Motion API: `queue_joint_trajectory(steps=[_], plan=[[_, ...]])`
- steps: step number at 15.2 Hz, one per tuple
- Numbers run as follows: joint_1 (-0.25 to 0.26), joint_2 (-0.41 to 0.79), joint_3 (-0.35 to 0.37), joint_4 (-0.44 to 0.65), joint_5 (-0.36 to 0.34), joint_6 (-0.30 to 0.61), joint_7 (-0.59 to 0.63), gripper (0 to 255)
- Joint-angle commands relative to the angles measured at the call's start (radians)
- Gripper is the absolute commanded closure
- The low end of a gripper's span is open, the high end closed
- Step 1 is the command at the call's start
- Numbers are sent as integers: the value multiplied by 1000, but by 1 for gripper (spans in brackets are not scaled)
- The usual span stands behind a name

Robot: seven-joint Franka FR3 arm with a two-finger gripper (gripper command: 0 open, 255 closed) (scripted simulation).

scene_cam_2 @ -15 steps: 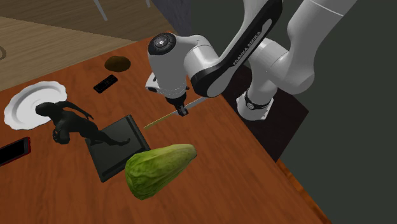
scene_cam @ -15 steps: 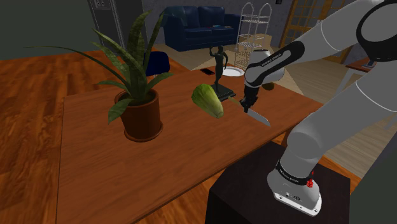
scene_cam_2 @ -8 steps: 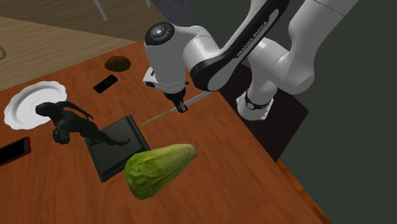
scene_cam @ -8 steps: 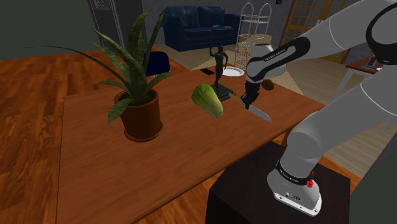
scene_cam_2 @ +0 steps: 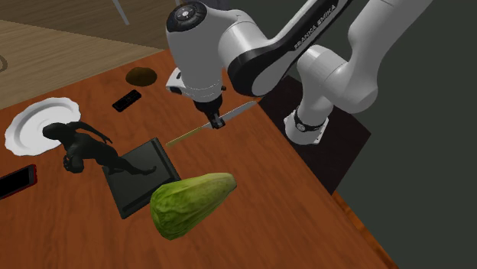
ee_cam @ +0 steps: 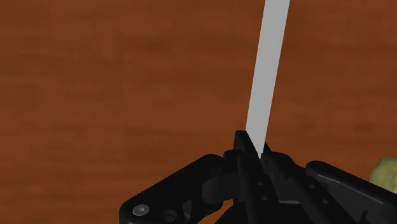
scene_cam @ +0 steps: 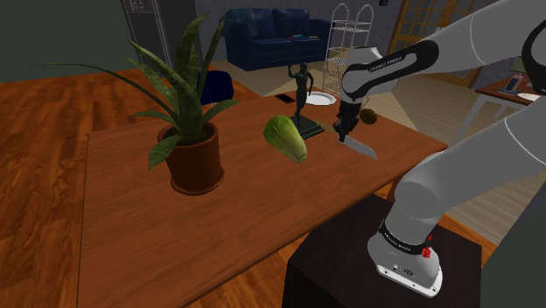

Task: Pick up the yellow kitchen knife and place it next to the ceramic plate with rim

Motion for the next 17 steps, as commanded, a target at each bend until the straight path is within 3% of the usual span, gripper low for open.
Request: queue_joint_trajectory(steps=[1,9,17], plan=[[0,-12,5,20,2,-33,1,255],[2,-53,22,91,9,-144,2,255],[21,267,-93,376,78,-108,-152,255]])
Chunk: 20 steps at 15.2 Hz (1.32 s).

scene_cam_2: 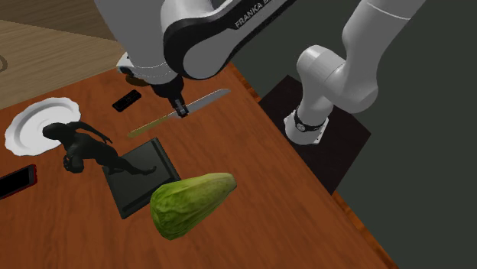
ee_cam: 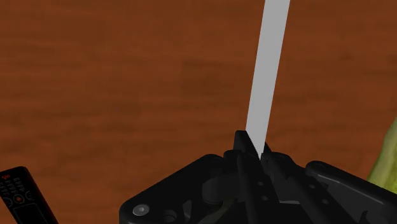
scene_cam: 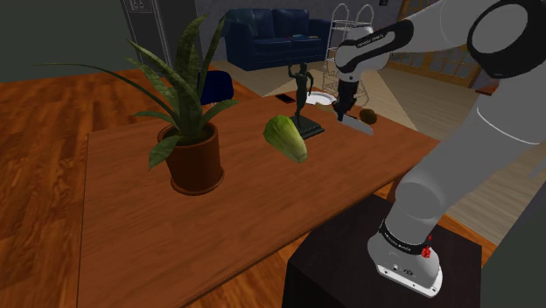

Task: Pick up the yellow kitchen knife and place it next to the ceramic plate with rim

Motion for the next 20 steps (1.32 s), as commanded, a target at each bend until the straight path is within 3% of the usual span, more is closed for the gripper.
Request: queue_joint_trajectory(steps=[1,9,15,16,20], plan=[[1,80,-27,81,28,-4,-46,255],[-43,418,-87,449,191,-67,-221,255],[-149,692,-81,809,315,-185,-314,255],[-187,774,-74,932,346,-231,-329,255],[-186,780,-67,888,348,-181,-332,255]])
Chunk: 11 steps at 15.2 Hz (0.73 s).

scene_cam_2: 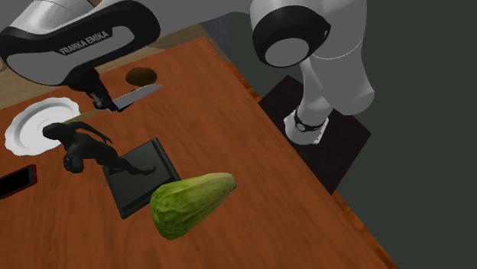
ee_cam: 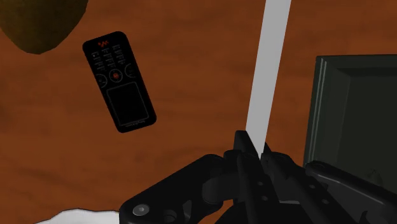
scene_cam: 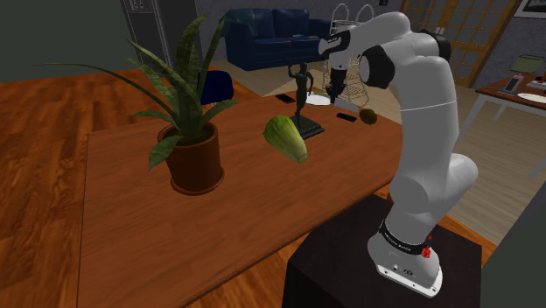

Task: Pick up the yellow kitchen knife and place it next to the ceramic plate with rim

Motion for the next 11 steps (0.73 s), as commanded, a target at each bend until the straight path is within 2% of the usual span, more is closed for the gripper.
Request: queue_joint_trajectory(steps=[1,11], plan=[[-2,9,2,-13,5,21,-4,255],[1,44,14,-97,24,136,-18,255]])
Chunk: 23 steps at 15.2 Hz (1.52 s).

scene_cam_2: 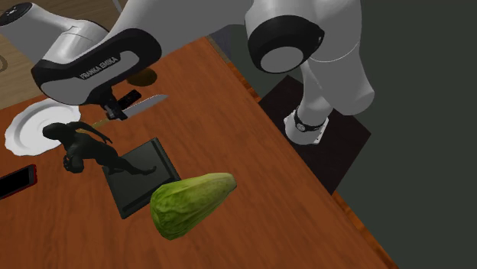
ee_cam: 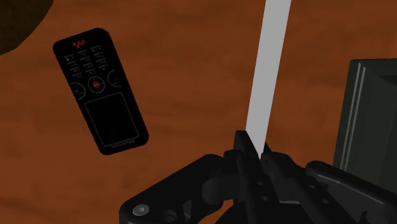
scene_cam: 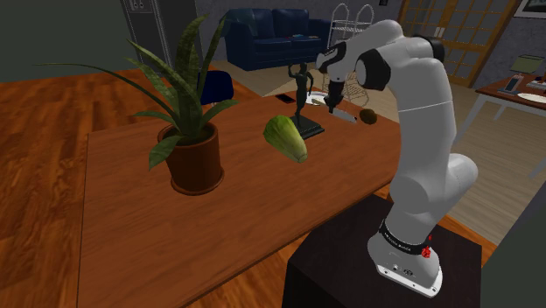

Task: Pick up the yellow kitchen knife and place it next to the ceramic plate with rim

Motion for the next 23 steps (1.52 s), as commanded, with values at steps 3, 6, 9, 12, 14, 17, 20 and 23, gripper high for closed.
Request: queue_joint_trajectory(steps=[3,6,9,12,14,17,20,23], plan=[[1,19,7,-28,10,46,-4,255],[0,31,10,-42,16,71,-8,255],[-1,31,10,-42,16,71,-8,255],[-1,31,10,-42,16,71,-8,255],[-1,31,10,-42,16,71,-8,0],[-1,31,10,-42,16,71,-8,0],[1,19,6,-26,10,44,-4,0],[1,-9,-3,27,-6,-34,7,0]])
